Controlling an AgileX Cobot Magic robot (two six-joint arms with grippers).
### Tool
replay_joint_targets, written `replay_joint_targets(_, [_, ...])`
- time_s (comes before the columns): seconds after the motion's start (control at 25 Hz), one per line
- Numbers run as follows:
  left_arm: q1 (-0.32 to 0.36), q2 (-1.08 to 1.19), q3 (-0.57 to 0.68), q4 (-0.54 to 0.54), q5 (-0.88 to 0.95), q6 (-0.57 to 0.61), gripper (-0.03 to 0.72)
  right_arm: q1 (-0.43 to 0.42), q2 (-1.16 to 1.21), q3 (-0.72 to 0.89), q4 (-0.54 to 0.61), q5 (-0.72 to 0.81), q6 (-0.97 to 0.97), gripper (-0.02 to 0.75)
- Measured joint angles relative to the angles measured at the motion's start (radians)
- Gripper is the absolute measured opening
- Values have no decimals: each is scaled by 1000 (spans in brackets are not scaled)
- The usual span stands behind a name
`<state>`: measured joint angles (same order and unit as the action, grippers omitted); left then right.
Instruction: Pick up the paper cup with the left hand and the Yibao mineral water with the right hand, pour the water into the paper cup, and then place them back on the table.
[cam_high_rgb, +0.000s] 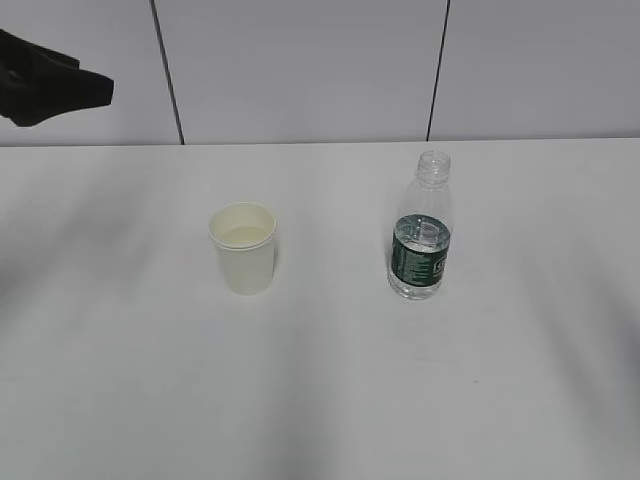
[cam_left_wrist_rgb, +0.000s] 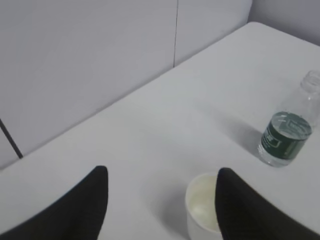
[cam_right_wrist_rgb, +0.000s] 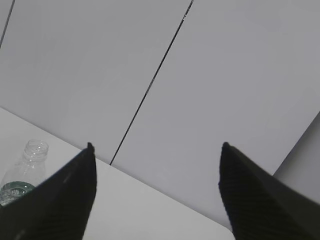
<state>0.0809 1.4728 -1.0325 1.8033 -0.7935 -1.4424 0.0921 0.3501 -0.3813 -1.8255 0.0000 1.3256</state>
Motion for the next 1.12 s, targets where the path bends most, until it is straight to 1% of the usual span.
replay_joint_targets(0.04, [-1, 0, 0, -34, 7, 37, 424, 0, 0, 0, 0, 0, 0, 592])
replay_joint_targets(0.16, [-7, 0, 0, -205, 60, 153, 424, 0, 0, 0, 0, 0, 0, 592])
replay_joint_targets(0.4, [-8, -1, 7, -614, 228, 442, 424, 0, 0, 0, 0, 0, 0, 592])
replay_joint_targets(0.56, [-9, -7, 28, -896, 410, 688, 424, 0, 0, 0, 0, 0, 0, 592])
replay_joint_targets(0.64, [-9, -25, 38, -1013, 518, 821, 424, 0, 0, 0, -2, 0, 0, 592])
replay_joint_targets(0.72, [-9, -52, 40, -1148, 626, 968, 424, 0, 0, 0, -2, 0, 0, 592])
replay_joint_targets(0.84, [-12, -103, 40, -1347, 807, 1238, 423, 0, 0, 0, -2, 0, 0, 592])
replay_joint_targets(0.96, [-28, -161, 40, -1512, 985, 1442, 423, 0, 0, 0, -2, 0, 0, 592])
replay_joint_targets(1.12, [-53, -261, 40, -1655, 1211, 1561, 423, 0, 0, 0, -2, 0, 0, 592])
